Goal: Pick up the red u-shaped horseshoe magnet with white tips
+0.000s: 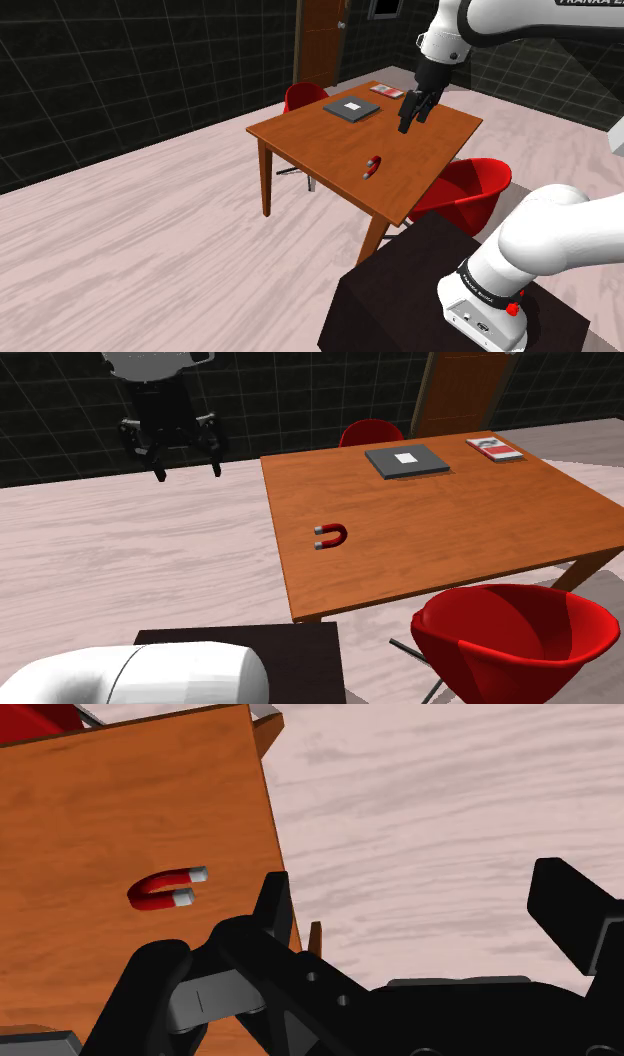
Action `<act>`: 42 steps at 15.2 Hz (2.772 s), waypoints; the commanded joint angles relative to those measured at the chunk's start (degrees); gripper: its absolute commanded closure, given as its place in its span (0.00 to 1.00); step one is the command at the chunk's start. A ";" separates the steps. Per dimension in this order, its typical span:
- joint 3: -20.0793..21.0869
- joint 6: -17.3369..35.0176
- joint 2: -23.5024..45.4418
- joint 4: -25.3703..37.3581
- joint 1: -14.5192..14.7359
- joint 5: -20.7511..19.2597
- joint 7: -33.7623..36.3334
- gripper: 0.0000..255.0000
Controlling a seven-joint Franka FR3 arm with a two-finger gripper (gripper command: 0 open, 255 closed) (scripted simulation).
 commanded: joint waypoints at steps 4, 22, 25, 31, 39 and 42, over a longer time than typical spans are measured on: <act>0.83 5.45 5.56 -0.01 -2.06 0.32 4.69 0.00; 0.53 29.76 41.36 10.59 -12.63 -1.78 31.88 0.00; -0.59 32.31 46.98 13.51 -13.79 -2.06 35.90 0.00; -3.41 36.44 57.64 19.78 -15.78 -1.52 43.00 0.00; -7.17 40.37 70.79 28.55 -18.78 1.57 50.70 0.00; -8.36 41.51 75.45 31.83 -20.19 3.22 53.27 0.00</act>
